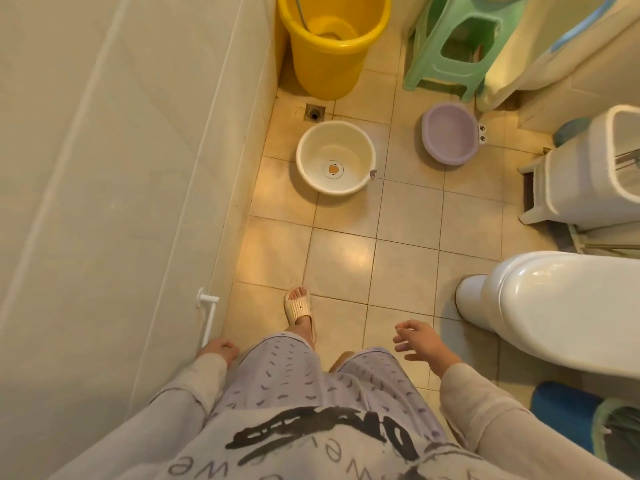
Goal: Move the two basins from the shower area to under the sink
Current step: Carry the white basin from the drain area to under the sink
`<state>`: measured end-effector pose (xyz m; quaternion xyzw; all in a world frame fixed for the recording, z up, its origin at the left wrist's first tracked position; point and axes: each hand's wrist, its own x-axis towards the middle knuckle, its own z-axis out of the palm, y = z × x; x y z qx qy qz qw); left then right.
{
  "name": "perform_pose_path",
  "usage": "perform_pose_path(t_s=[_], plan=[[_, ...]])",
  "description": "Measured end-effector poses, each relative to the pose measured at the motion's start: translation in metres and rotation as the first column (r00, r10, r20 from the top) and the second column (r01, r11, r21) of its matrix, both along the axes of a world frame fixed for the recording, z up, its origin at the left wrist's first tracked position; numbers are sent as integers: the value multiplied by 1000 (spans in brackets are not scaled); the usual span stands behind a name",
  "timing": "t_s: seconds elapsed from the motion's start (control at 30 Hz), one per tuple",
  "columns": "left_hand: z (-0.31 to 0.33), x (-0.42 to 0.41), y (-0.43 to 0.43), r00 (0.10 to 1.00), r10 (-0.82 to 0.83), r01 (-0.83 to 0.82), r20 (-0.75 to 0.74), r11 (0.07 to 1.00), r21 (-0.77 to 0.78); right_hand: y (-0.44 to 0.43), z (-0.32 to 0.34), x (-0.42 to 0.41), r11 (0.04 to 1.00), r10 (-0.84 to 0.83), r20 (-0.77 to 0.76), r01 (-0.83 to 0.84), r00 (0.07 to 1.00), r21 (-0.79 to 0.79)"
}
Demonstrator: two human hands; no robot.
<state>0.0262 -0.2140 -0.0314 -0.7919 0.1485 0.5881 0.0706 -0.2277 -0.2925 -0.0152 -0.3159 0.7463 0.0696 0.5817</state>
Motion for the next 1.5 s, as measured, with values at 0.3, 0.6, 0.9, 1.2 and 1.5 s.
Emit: perform_pose_path(t_s=[0.3,0.6,0.9,1.2,1.5], plan=[[44,133,-177,963,243,-267,-114,910,-317,-35,5,2,989,-126,-105,133,986,66],[30,129,-204,990,128,-137,-60,969,-205,-115,4,8,987,-152,-73,156,986,45],[8,129,-217,972,220,-221,85,975,-2,-281,13,33,998,59,17,-58,998,-35],[4,120,-295,956,287,-281,64,956,-86,-366,11,48,986,160,18,-159,987,-50],[-11,135,-405,991,133,-131,19,986,-108,-384,-11,58,991,133,-35,-132,990,38]])
